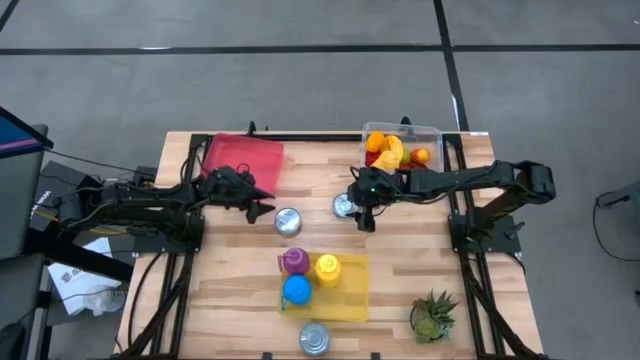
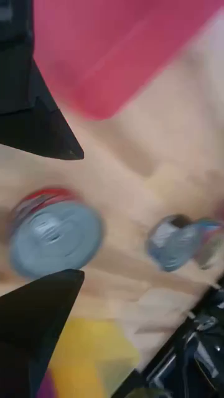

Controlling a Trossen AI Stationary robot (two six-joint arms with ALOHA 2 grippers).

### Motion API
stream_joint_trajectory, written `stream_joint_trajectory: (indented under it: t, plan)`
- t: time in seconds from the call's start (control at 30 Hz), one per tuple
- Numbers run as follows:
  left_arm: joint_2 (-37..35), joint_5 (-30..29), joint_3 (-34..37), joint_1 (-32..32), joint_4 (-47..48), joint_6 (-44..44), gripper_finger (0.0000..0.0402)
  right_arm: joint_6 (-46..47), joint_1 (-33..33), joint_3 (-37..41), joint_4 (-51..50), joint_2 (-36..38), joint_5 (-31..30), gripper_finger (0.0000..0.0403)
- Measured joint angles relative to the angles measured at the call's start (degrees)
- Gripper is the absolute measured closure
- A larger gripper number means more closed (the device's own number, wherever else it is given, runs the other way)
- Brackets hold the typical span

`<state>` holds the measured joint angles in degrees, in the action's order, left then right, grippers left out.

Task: Pick & Place Food Item
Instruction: Put the red tuna can into the red bin

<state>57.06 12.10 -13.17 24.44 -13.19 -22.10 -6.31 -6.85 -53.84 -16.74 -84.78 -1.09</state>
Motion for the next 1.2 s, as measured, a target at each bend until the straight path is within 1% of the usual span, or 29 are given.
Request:
stream_joint_trajectory:
  t: [0.07,0.13,0.2,0.33,0.4,0.47,0.63,0.73,0.83,0.9,0.97,1.03,1.1,1.2]
  plan:
    - [0.01,1.42,0.0,-0.83,2.53,-3.61,0.0105,0.7,0.02,0.0,-0.95,0.44,0.01,0.0097]
    - [0.02,1.39,-0.03,-2.08,3.73,-6.48,0.0105,0.81,0.02,-0.03,-1.41,1.02,-0.06,0.0097]
    - [0.02,0.01,-0.71,-3.16,5.75,-8.13,0.0105,0.81,0.12,-0.11,-1.51,0.98,-0.19,0.0097]
    - [0.06,-5.9,-3.75,-4.93,12.95,-8.65,0.0105,0.55,0.43,-0.09,-2.67,1.39,-0.21,0.0097]
    - [0.95,-7.26,-5.24,-5.5,15.38,-8.76,0.0105,0.52,0.46,-0.04,-3.52,1.37,-0.21,0.0097]
    - [2.51,-7.41,-6.23,-6.1,16.22,-9.71,0.0105,0.08,0.46,-0.04,-4.07,1.68,-0.21,0.0097]
    - [11.78,-7.41,-9.5,-8.1,16.29,-9.91,0.0105,-0.51,0.44,-0.04,-4.38,1.71,-0.21,0.0097]
    - [17.36,-6.09,-12.17,-8.45,15.98,-9.67,0.0105,-1.18,0.44,-0.04,-4.58,1.69,-0.21,0.0097]
    - [20.99,-4.17,-14.12,-8.45,15.93,-9.42,0.0106,-1.19,0.44,-0.04,-5.01,1.69,-0.21,0.0097]
    - [22.48,-4.16,-14.89,-8.45,16.23,-8.88,0.0113,-1.18,0.46,-0.04,-5.37,1.7,-0.22,0.0097]
    - [23.57,-3.78,-15.63,-8.42,16.87,-8.61,0.0135,-1.18,0.46,-0.04,-5.81,1.7,-0.21,0.0097]
    - [24.19,-3.29,-16.01,-8.41,16.91,-8.31,0.0174,-1.18,0.46,-0.02,-5.98,1.72,-0.23,0.0097]
    - [24.3,-3.1,-16.09,-8.56,16.82,-7.99,0.0228,-1.22,0.46,-0.02,-5.98,1.7,-0.21,0.0097]
    - [24.28,-3.59,-16.07,-8.73,16.96,-5.46,0.0329,-1.61,0.46,-0.02,-5.98,1.69,-0.21,0.0097]
